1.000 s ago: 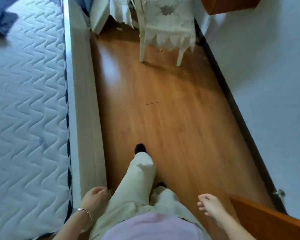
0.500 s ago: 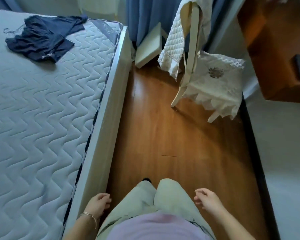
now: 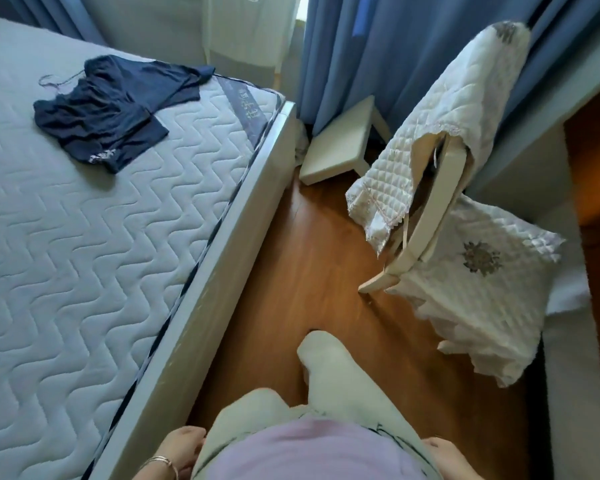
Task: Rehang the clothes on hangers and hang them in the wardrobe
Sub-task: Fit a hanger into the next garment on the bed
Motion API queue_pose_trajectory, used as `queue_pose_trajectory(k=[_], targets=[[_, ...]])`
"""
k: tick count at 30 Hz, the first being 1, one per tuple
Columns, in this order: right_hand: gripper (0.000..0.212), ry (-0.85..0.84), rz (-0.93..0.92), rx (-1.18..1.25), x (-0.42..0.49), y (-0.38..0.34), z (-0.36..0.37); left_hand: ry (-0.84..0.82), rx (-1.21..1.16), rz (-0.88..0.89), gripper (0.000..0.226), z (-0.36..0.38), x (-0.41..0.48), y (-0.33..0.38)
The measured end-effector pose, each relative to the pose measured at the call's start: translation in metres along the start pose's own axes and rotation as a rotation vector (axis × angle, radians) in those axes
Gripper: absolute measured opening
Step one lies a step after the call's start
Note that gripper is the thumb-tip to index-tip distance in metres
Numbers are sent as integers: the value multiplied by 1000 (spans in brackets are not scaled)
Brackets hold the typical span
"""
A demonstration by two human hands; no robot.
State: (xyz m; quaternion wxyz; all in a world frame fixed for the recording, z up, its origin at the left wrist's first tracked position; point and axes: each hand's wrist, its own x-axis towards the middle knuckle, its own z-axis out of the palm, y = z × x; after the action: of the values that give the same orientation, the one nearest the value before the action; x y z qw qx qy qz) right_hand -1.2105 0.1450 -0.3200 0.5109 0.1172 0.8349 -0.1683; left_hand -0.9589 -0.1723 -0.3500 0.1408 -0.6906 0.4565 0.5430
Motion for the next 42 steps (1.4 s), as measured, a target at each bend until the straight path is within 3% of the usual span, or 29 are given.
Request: queue_pose_trajectory(k=[2,5,9,14,17,19,22,25,29,33,36,40,42], targets=[[23,32,20,-91,22,-44,-37,-41,-28,14,32,12,-8,46],[22,107,-59,-85,44,-119,-73,-26,-86,53,14,20,-9,103],[19,-12,-185,38,56,-239,-79,-3,-167,42,12,24,2,158],[15,-131,-327,-175,88,-343,-71,15,-38,-43,9,3,75,191],[12,-109,-333,-378,102,-393,-81,10,-22,-85,39,-15,186,180],[12,-100,-330,-497,108,-429,-98,35,-190,-87,19,-22,165,235],[14,-56,-351,-360,112,-494,-116,15,-284,-72,47,-44,118,342],[15,5,-336,-148,121,-551,-128,51,-324,31,27,-64,146,398],[11,-133,-389,-337,130,-608,-126,93,-425,152,13,-79,157,454],[12,-83,-411,-519,149,-678,-109,99,-364,55,27,-77,163,460],[15,-156,-415,-713,164,-731,-100,115,-366,-78,43,-71,171,450],[10,-237,-399,-801,181,-827,-92,71,-476,-194,34,-80,182,479],[11,-241,-428,-867,194,-883,-85,107,-497,-199,13,-93,197,508]])
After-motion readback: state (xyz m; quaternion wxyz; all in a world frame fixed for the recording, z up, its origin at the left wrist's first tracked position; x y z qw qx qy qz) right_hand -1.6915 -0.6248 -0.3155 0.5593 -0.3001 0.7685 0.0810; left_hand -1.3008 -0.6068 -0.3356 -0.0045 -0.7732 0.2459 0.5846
